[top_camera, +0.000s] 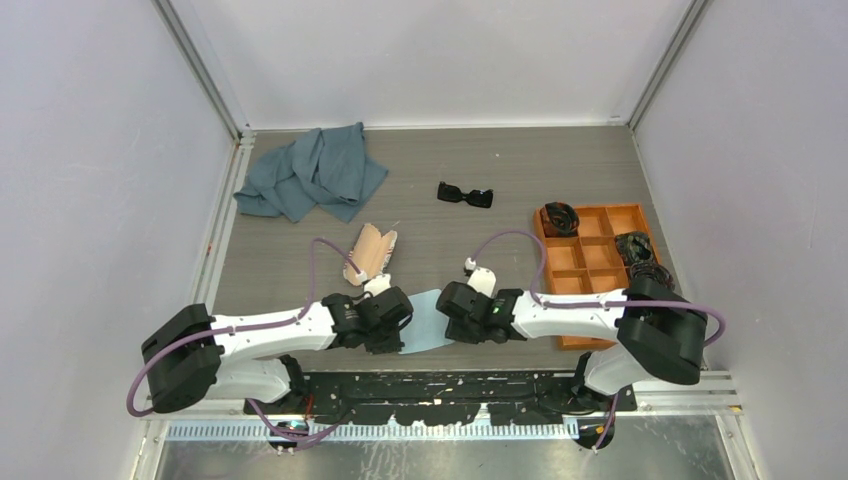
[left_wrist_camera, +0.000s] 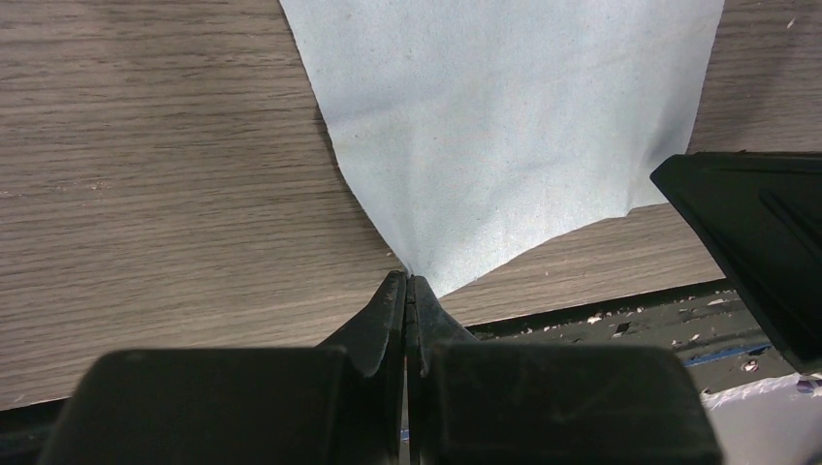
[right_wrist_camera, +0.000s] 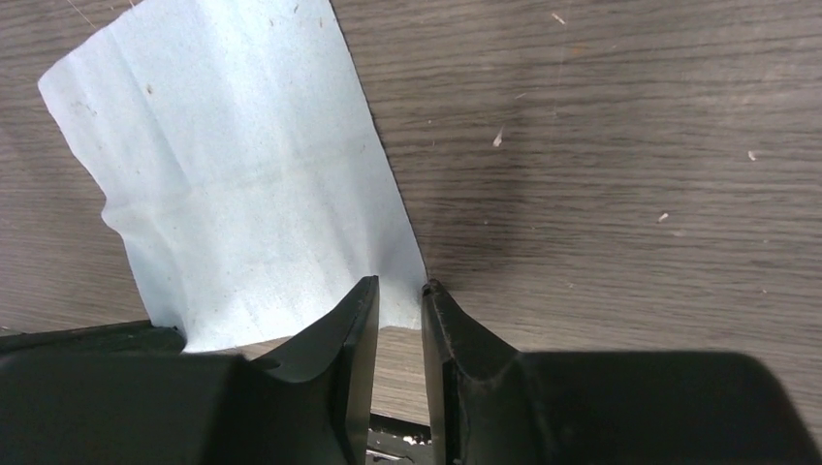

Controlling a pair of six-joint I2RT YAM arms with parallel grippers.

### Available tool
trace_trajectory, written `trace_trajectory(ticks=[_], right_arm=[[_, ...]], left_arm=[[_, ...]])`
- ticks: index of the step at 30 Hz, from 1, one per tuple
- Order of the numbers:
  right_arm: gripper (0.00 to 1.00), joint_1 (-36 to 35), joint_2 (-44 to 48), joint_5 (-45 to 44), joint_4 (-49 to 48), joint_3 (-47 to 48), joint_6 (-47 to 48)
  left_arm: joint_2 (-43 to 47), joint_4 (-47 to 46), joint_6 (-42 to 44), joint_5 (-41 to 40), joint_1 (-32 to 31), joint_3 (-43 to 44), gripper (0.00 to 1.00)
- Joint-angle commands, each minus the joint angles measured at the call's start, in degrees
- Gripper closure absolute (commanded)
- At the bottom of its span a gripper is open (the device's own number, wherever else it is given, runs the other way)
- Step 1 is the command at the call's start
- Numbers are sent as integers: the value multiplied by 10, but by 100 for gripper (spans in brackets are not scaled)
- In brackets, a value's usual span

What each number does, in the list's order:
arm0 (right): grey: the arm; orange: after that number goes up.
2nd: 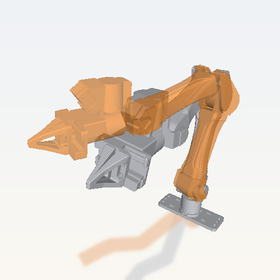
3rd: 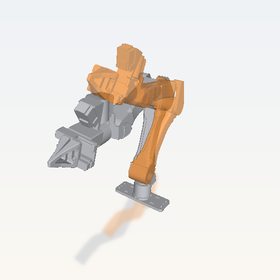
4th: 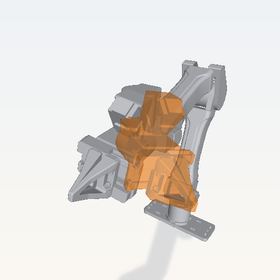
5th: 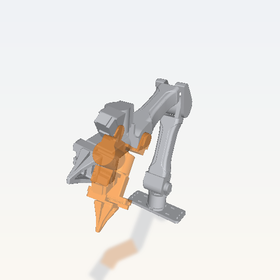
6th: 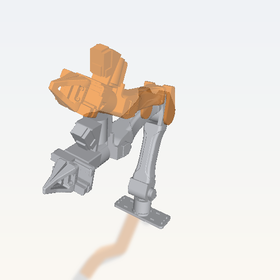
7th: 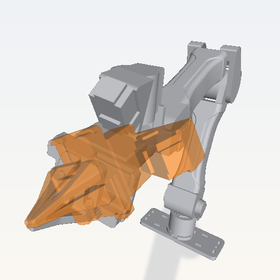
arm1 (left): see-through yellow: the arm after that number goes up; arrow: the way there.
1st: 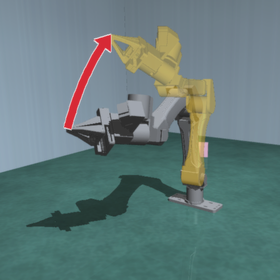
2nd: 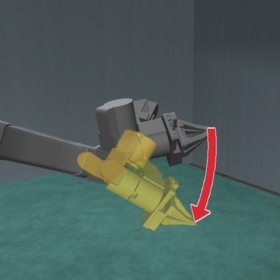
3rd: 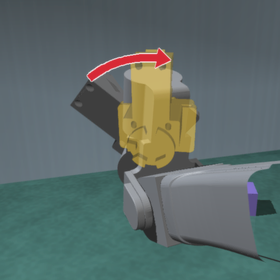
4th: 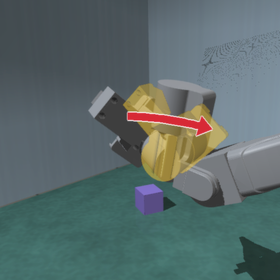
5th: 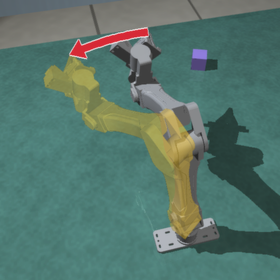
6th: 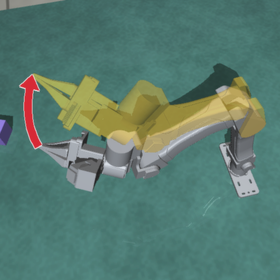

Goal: Organize the sunglasses
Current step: Adjust the glasses cleaning cloth at the center of the board.

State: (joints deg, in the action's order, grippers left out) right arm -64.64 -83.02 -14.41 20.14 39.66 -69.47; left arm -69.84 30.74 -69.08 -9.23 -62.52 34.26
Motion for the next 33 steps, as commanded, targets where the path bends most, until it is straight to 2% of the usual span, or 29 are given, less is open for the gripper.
trace_trajectory(ticks=[1, 4, 14, 18, 22, 33], right_arm=[[71, -16, -10, -32, 52, 17, -13], [70, -28, -9, -53, 83, 25, -16], [73, -43, -47, -56, 75, 47, -13], [79, -43, -40, -72, 79, 54, -10], [99, -43, -26, -90, 108, 64, -12], [100, -45, 101, -151, 200, 90, -18]], left_arm=[[3, 7, -13, -12, -1, 5, 100], [9, 8, -15, -13, -1, 2, 100], [6, 9, -13, -14, -1, 5, 100], [8, 9, -13, -15, -1, 5, 100], [8, 18, -10, -16, -1, 12, 100], [48, 70, 6, -27, -1, 91, 100]])
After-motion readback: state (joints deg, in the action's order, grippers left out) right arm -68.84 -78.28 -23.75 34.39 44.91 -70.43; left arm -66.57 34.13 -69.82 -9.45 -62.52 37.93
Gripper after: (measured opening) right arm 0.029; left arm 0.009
